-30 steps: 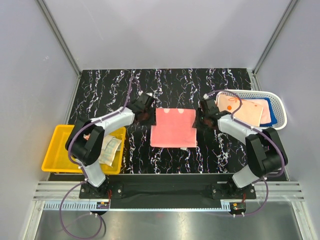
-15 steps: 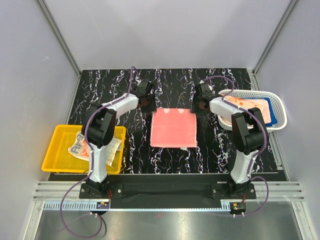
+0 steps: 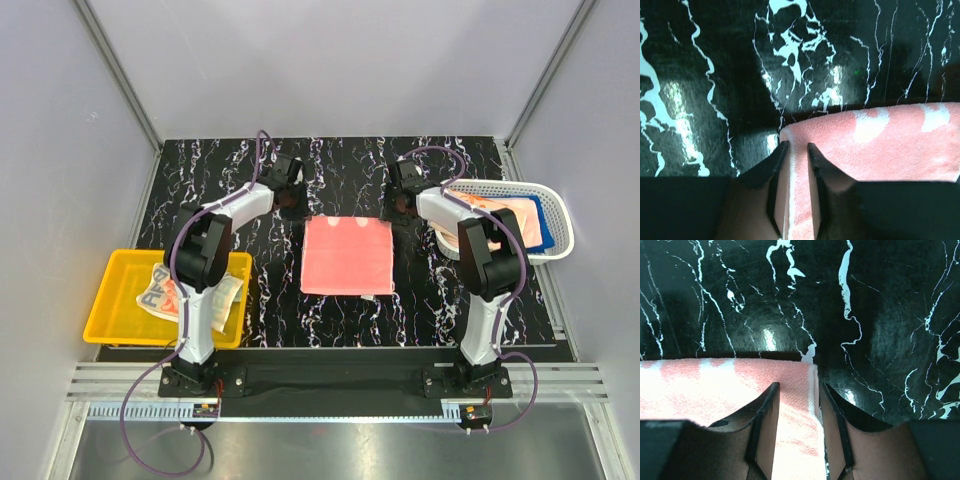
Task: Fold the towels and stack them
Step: Fold the towel
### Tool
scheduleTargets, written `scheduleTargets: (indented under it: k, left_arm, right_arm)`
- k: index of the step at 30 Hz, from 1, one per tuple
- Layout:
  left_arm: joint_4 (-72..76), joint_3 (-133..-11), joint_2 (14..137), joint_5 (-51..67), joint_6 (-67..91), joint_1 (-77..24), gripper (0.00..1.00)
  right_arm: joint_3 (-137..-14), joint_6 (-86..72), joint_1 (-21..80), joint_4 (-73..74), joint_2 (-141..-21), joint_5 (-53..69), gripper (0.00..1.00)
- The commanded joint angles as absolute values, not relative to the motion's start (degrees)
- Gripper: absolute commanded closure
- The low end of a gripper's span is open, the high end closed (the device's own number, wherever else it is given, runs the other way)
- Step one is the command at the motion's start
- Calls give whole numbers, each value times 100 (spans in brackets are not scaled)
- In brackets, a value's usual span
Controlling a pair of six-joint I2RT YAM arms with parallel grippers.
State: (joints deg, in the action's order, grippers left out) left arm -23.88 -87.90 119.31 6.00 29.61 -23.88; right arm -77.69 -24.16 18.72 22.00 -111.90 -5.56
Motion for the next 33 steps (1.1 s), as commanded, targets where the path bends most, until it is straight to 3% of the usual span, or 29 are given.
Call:
scheduleTargets:
  k: [1,7,18,20,25,28,29,33]
  left_arm:
    - [-2136,-9062,12032,879,2953,-2338,78]
    - [-2118,-9079,11997,984,3014,-2294,84]
    - [-2013,-9088,11988,1221,3129,-2180,94]
    - [-1995,-9070,11988,1309,3164,-2145,97]
    - [-1855,-9035,11979,1573,3305,-2031,100]
    - [-1828,-9061,12023,1669,3349,-1995,100]
    - [-1828,-9070,12032,1679,3366,-1995,100]
    - [-1828,-9044,12041,1705,3349,-1986,100]
  right_arm:
    - [-8051,-2312,1793,2259,-11232,-686,55]
    - [-7990,-2294,1767,2259,-11145,-668,55]
    - [-8174,-2364,1644,2241,-11311,-300,68]
    - [-8235,-2364,1591,2250,-11347,-211,78]
    - [-8358,-2364,1512,2276,-11347,-9,87]
    - [-8402,-2338,1468,2372,-11355,-9,82]
    - [-8402,-2329,1476,2390,-11347,-9,70]
    - [-8209,-2347,1468,2338,-11198,-35,60]
